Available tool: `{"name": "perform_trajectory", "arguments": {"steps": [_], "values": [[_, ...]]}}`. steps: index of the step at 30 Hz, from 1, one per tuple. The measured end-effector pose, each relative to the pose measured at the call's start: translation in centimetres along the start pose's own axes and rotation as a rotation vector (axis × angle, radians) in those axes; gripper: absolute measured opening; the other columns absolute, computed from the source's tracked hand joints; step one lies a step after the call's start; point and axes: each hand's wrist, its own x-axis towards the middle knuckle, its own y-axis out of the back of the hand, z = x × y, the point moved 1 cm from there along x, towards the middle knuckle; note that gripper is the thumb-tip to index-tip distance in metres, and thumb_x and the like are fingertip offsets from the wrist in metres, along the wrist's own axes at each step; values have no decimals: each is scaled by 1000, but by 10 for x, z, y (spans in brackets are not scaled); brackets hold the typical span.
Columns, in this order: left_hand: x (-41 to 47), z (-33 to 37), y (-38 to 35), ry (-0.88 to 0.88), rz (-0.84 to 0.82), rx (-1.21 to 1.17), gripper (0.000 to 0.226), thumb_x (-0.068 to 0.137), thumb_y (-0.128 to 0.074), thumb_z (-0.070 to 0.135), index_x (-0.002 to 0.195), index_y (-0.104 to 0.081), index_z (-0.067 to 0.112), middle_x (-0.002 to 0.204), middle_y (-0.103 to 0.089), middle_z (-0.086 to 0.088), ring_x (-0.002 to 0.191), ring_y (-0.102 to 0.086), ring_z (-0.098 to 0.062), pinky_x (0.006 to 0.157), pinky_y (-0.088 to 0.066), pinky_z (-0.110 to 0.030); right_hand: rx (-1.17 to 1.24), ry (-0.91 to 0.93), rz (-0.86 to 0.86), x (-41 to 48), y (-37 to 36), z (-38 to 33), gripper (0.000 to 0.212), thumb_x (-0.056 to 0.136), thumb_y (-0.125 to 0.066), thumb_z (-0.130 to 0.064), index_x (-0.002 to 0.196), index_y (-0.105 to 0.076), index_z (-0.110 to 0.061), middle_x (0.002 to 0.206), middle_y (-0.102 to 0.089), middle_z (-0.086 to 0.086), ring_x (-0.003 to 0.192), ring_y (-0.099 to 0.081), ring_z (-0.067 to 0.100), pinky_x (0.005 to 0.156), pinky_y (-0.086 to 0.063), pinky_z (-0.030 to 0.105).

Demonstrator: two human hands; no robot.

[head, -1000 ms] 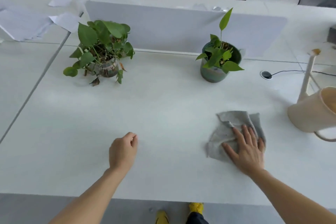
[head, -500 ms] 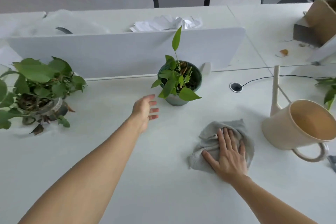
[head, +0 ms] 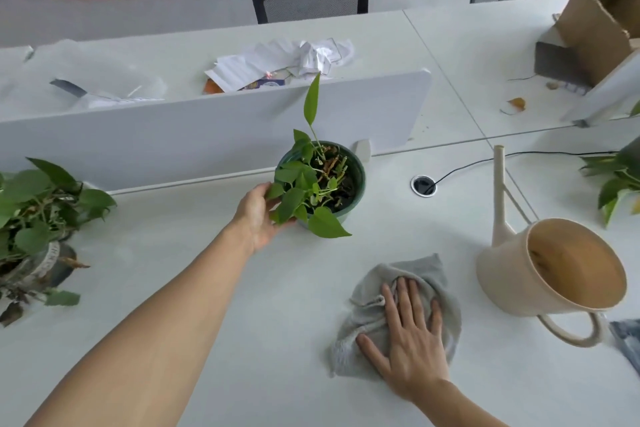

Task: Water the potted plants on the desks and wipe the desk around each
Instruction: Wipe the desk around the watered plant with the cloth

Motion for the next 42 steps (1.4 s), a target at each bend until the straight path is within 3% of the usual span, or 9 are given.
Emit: {"name": "perform_trajectory", "arguments": {"steps": [9,15,19,24,29,32,36,38,42], "values": [[7,-8,-58,45,-127,92,31,99,-34,22,85,-61,16,94,-67,-9,89,-60,-28,86,-51,-42,-37,30,-5,0,-1,-1,91,89,-27,-77,152,-40,-13,162,-29,14,151,-21,27,115,-15,61],[7,-11,-90,71,-217,161,30,98,-37,23,84,-62,16,95,-68,-9,85,-61,-27,74,-53,-36,-55,64,-4,1,1,-6,87,90,-31,-74,152,-40,-14,160,-33,14,151,-17,27,114,-16,60],[9,-9,-91,53,-263,271,34,103,-34,28,95,-65,15,102,-65,-9,88,-61,-27,78,-53,-39,-39,249,-9,11,1,-33,86,88,-37,-75,153,-39,-18,161,-32,11,150,-27,29,113,-17,60],[28,1,-3,-333,172,850,29,99,-41,14,114,-65,5,119,-64,-16,113,-57,-31,92,-43,-35,4,442,-32,61,-1,-70,86,87,-38,-77,155,-33,-25,163,-30,7,152,-19,25,115,-10,57],[3,-22,124,-442,503,1299,35,94,-43,4,125,-60,4,134,-49,-19,126,-42,-36,100,-40,-43,78,188,-43,157,7,-103,91,87,-20,-78,160,-16,-24,168,-9,9,155,1,23,121,4,47],[-10,-44,170,-450,499,1560,46,95,-43,11,141,-46,6,150,-35,-22,139,-30,-38,110,-31,-46,107,-37,-22,215,11,-127,95,87,-17,-77,161,-6,-19,168,3,11,154,8,26,123,-1,46],[-4,-45,183,-372,403,1631,54,101,-32,21,154,-19,18,162,-7,-13,150,-5,-27,119,-14,-36,148,-282,20,268,6,-166,95,88,-27,-72,159,-18,-10,165,-9,22,154,-2,35,119,-3,59],[-5,-42,183,-327,383,1652,55,102,-28,22,154,-12,21,163,0,-9,150,1,-24,119,-11,-34,156,-199,28,268,5,-187,95,85,-21,-70,157,-25,-8,163,-16,24,153,-9,38,118,-3,64],[-11,-34,183,-299,350,1642,54,101,-31,20,154,-17,22,163,-2,-7,150,-2,-23,118,-15,-35,44,334,-97,201,-8,-195,87,86,-13,-73,160,-12,-27,168,-8,8,155,3,25,121,6,53]]}}
